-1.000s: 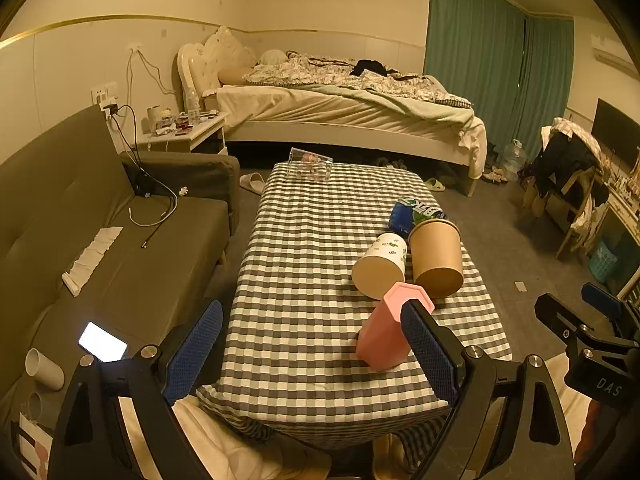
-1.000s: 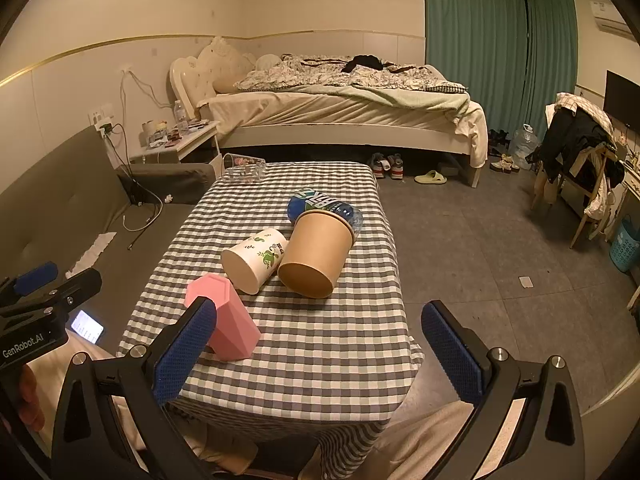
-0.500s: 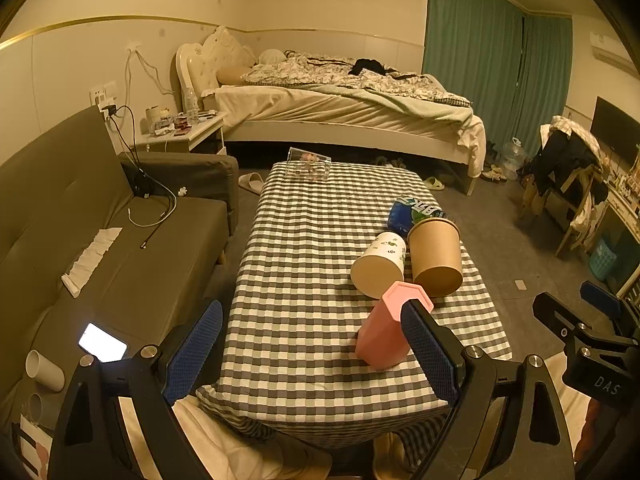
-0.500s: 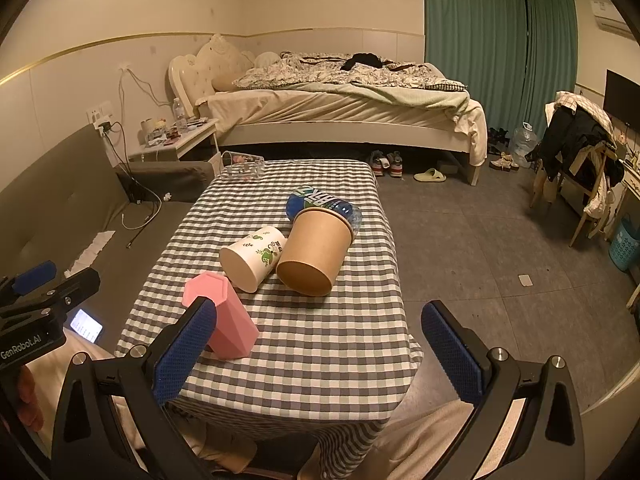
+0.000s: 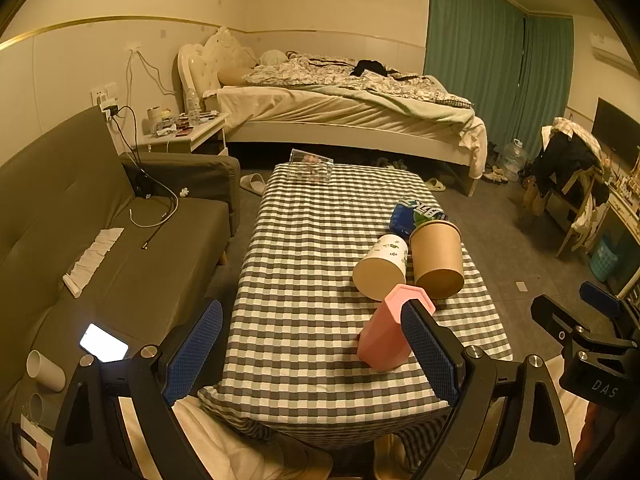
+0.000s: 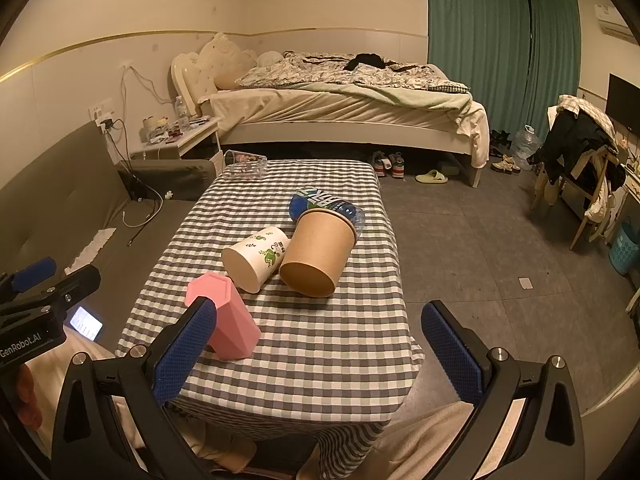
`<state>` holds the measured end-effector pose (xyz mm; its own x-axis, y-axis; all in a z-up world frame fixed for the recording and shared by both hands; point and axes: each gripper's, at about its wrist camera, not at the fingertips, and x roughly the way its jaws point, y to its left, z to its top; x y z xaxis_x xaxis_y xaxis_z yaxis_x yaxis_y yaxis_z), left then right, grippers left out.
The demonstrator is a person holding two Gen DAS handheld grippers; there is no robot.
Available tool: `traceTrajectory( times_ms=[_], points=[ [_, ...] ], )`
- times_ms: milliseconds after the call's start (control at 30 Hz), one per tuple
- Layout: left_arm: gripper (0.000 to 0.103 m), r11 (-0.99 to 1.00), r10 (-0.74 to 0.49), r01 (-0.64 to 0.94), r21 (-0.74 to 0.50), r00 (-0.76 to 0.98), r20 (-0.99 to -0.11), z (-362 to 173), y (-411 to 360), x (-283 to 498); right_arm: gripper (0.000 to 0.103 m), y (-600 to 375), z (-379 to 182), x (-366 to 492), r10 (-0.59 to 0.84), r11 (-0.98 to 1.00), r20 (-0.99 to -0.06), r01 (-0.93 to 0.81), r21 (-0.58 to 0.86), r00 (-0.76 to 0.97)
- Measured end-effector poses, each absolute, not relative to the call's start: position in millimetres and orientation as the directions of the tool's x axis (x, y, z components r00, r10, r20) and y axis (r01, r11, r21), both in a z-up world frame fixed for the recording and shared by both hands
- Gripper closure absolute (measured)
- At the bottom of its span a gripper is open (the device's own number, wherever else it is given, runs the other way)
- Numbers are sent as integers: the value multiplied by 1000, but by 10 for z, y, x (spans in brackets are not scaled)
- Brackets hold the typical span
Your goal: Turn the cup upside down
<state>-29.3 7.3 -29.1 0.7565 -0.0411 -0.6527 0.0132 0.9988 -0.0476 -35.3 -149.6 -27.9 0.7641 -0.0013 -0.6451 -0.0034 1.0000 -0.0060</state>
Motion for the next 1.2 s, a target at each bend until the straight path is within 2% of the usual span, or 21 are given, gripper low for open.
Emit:
traceTrajectory(
  times_ms=[1200],
  points=[
    [9, 999, -32, 7, -40, 744, -667, -300, 118, -282, 0, -1504, -331, -350, -1, 1000, -655, 1, 0, 756]
  ],
)
